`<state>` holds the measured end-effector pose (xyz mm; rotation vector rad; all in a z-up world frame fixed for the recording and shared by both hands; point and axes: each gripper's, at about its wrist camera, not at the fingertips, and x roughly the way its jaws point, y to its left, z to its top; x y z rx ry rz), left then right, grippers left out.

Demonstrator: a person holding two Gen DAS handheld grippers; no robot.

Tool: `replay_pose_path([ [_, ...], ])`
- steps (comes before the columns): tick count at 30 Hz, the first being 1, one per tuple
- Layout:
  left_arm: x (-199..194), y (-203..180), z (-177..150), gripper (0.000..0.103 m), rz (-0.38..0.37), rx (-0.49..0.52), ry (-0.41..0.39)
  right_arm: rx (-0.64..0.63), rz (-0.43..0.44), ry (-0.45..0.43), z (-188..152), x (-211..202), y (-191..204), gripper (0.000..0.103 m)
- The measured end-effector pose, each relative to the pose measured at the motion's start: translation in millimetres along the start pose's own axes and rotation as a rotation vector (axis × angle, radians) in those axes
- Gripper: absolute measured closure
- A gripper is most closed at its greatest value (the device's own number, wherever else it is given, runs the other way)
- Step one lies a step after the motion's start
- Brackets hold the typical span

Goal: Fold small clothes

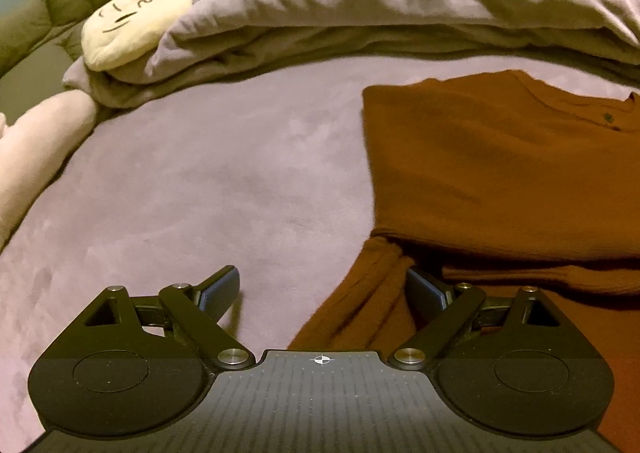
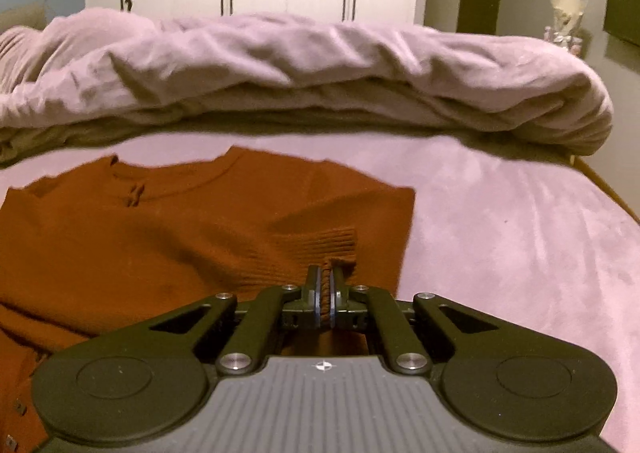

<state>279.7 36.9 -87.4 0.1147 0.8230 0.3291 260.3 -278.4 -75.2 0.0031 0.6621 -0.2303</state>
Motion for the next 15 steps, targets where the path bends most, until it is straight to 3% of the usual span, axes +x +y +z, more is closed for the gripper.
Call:
replay_pose_path([
  [3, -2, 0, -1, 0.009, 0.004, 0.022, -0.018, 0.072, 0.041, 0.019, 0, -3, -8, 0.092],
  [5, -2, 1, -2, 0.009, 0.008, 0.022, -0.019, 0.139, 0.083, 0.021, -2, -9, -17, 0.076],
  [7, 0, 2, -2, 0.009, -0.005, 0.002, -0.006, 0.182, 0.127, 0.017, -6, -14, -24, 0.066],
  [9, 0, 2, -3, 0.009, -0.013, -0.008, 0.001, 0.179, 0.155, 0.031, -9, -14, -23, 0.064],
  [15, -13, -6, -4, 0.009, -0.017, 0.016, -0.046, 0.160, 0.132, 0.043, -9, -6, -17, 0.061],
])
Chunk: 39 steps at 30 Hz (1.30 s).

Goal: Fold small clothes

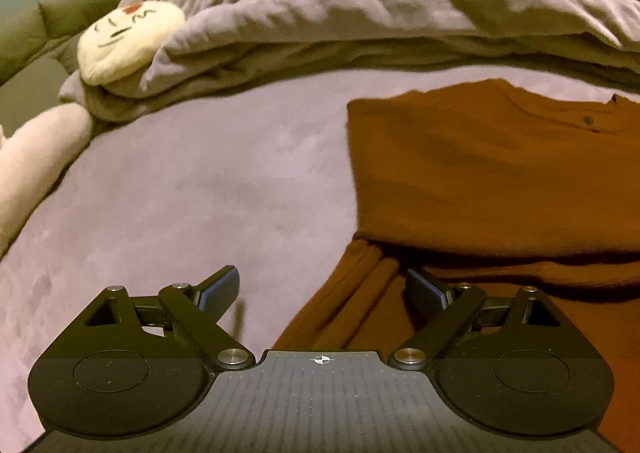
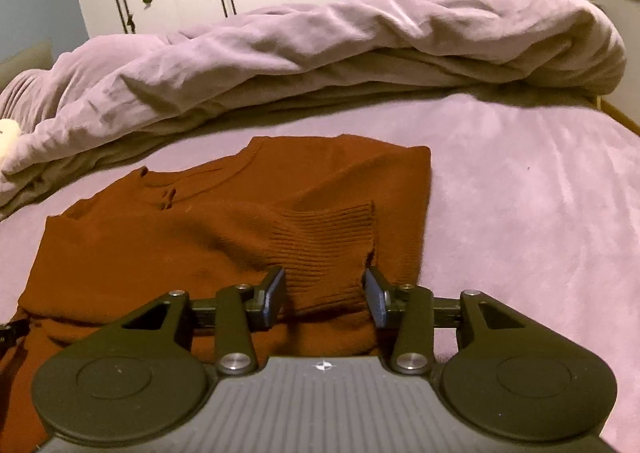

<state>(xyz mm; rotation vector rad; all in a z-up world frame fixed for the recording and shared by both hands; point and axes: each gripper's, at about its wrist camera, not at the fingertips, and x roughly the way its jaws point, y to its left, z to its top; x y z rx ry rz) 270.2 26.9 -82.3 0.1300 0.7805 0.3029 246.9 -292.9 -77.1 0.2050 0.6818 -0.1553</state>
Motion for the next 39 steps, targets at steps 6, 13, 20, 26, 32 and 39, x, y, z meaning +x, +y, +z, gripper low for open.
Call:
replay_pose_path([
  [6, -9, -1, 9, 0.009, -0.007, -0.030, -0.035, -0.079, -0.049, -0.029, -5, 2, 10, 0.102],
  [13, -26, 9, 11, 0.009, -0.112, -0.139, -0.024, -0.033, -0.272, -0.061, -10, -11, -8, 0.101],
  [20, -21, 10, 12, 0.009, -0.522, -0.343, 0.126, 0.296, 0.146, -0.073, -22, -42, -10, 0.085],
  [26, 11, 9, 15, 0.009, -0.555, -0.387, 0.190, 0.418, 0.247, 0.069, -37, -10, -1, 0.083],
  [32, 40, 17, 25, 0.017, -0.514, -0.478, 0.210, 0.590, 0.262, 0.091, -34, 9, -19, 0.081],
  [39, 56, 27, 32, 0.050, -0.489, -0.527, 0.204, 0.675, 0.261, 0.071, -33, 18, -33, 0.082],
])
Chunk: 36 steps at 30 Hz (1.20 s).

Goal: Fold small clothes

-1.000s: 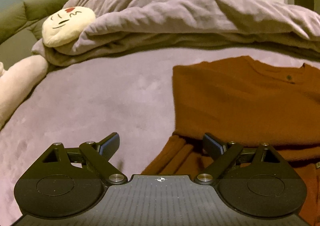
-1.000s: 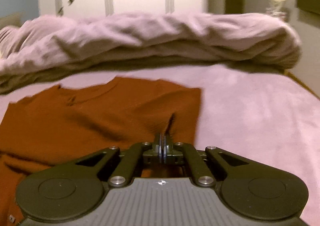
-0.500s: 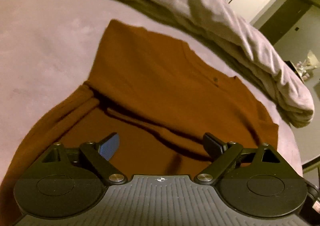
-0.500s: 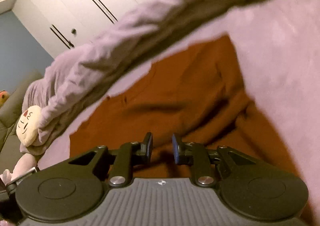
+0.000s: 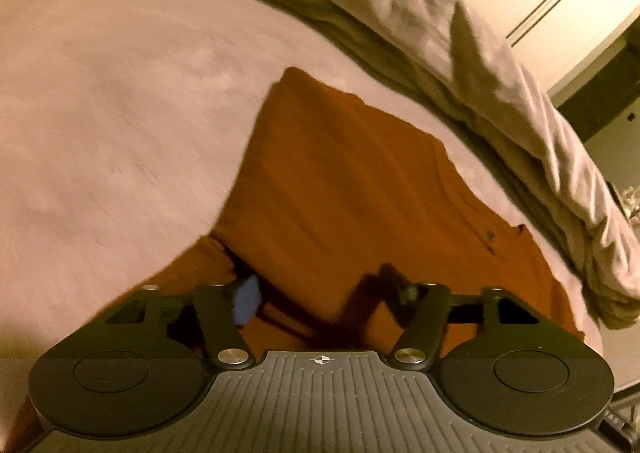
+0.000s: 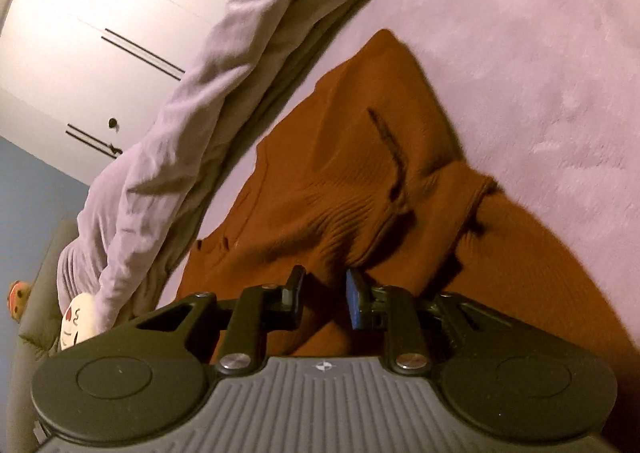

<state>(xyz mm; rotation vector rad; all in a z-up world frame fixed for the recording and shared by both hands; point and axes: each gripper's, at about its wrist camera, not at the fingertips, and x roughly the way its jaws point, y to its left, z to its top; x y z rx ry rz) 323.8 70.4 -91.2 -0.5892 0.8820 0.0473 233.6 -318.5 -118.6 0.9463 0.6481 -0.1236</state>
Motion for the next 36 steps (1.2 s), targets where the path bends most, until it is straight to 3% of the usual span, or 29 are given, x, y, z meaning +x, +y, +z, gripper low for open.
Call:
replay_pose_path([
  [4, -4, 7, 3, 0.078, 0.022, 0.008, -0.002, -0.008, -0.017, -0.011, 3, 1, -3, 0.095],
  [6, -11, 10, 5, 0.085, 0.023, 0.015, -0.023, -0.080, -0.042, -0.054, 3, -6, 6, 0.100],
  [11, -29, 17, -1, 0.090, 0.010, 0.062, -0.063, -0.172, -0.034, -0.131, 3, -31, 19, 0.102],
  [14, -37, 18, -7, 0.091, 0.031, 0.113, -0.081, -0.209, -0.076, -0.165, -3, -42, 18, 0.103],
  [17, -39, 13, -9, 0.088, 0.030, 0.141, -0.067, -0.177, -0.078, -0.153, -2, -44, 10, 0.102],
  [19, -36, 10, -10, 0.072, 0.000, 0.124, -0.039, -0.113, -0.024, -0.109, 1, -41, 4, 0.098],
  [21, -31, 7, -11, 0.063, -0.015, 0.110, -0.008, -0.092, -0.016, -0.079, 0, -36, 5, 0.098],
  [24, -25, 5, -13, 0.054, -0.030, 0.101, 0.013, -0.080, -0.014, -0.035, -4, -28, 7, 0.076],
  [27, -15, 4, -9, 0.051, -0.014, 0.079, 0.012, -0.068, -0.027, -0.046, -2, -23, 6, 0.073],
  [30, -8, 6, -3, 0.060, -0.013, 0.005, 0.016, -0.015, -0.047, -0.046, 4, -13, -1, 0.074],
  [31, -7, 6, -1, 0.075, -0.008, -0.003, 0.011, 0.003, -0.040, -0.043, 6, -10, -3, 0.076],
  [34, -9, 8, 2, 0.090, -0.007, 0.005, 0.000, -0.027, -0.035, -0.038, 10, -5, 1, 0.098],
  [36, -16, 11, 1, 0.092, -0.021, 0.013, -0.018, -0.091, -0.051, -0.075, 11, -10, 10, 0.098],
])
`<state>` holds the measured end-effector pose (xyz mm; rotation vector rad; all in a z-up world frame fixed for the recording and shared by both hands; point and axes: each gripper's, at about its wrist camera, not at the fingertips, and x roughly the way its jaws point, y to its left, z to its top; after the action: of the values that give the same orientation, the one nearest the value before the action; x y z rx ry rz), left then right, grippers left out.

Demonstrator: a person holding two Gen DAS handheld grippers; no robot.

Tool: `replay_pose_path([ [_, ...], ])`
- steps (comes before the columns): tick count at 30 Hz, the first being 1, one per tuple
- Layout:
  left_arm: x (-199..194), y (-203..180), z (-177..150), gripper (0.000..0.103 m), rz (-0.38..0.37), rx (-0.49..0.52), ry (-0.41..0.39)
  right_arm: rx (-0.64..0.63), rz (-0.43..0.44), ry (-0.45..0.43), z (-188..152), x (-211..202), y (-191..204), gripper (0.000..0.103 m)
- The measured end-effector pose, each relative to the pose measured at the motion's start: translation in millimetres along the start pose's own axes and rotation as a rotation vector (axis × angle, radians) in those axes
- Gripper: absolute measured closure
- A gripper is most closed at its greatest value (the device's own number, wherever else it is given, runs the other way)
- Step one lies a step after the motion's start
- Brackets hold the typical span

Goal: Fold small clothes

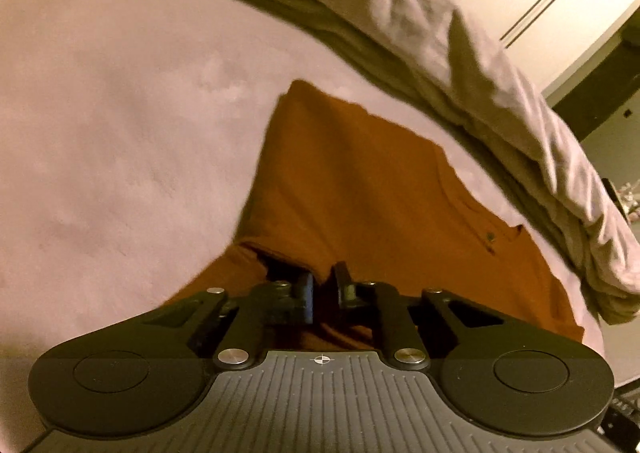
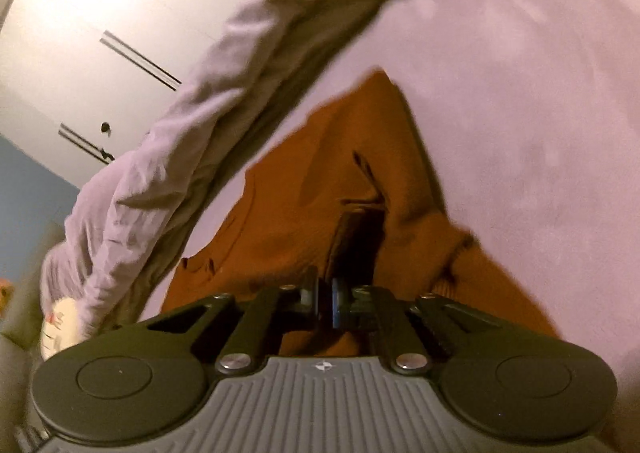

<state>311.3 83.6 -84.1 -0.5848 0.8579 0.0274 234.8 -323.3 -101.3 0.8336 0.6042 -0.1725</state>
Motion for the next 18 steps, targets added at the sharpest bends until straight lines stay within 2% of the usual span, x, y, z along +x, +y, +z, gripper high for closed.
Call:
replay_pose_path([
  [5, -21, 1, -9, 0.093, -0.022, 0.078, -0.040, -0.167, -0.019, -0.098, -8, -26, 22, 0.099],
  [7, -18, 0, -13, 0.093, 0.049, 0.112, -0.009, -0.223, -0.080, -0.087, -13, -23, 22, 0.098],
  [9, -20, -4, -16, 0.093, 0.136, 0.146, 0.005, -0.206, -0.155, -0.019, -13, -10, 15, 0.097],
  [11, -31, -10, -17, 0.091, 0.181, 0.184, -0.019, -0.182, -0.174, -0.038, -13, -16, 11, 0.097],
  [12, -39, -14, -18, 0.084, 0.202, 0.204, -0.050, -0.200, -0.184, -0.072, -13, -23, 14, 0.096],
  [13, -45, -20, -18, 0.069, 0.221, 0.229, -0.086, -0.233, -0.198, -0.109, -13, -30, 21, 0.090],
  [15, -53, -33, -19, 0.049, 0.255, 0.276, -0.152, -0.311, -0.261, -0.203, -17, -42, 36, 0.087],
  [17, -52, -50, -19, 0.043, 0.258, 0.328, -0.208, -0.375, -0.286, -0.267, -21, -47, 51, 0.086],
  [18, -48, -57, -19, 0.039, 0.250, 0.341, -0.215, -0.412, -0.260, -0.269, -24, -45, 60, 0.085],
])
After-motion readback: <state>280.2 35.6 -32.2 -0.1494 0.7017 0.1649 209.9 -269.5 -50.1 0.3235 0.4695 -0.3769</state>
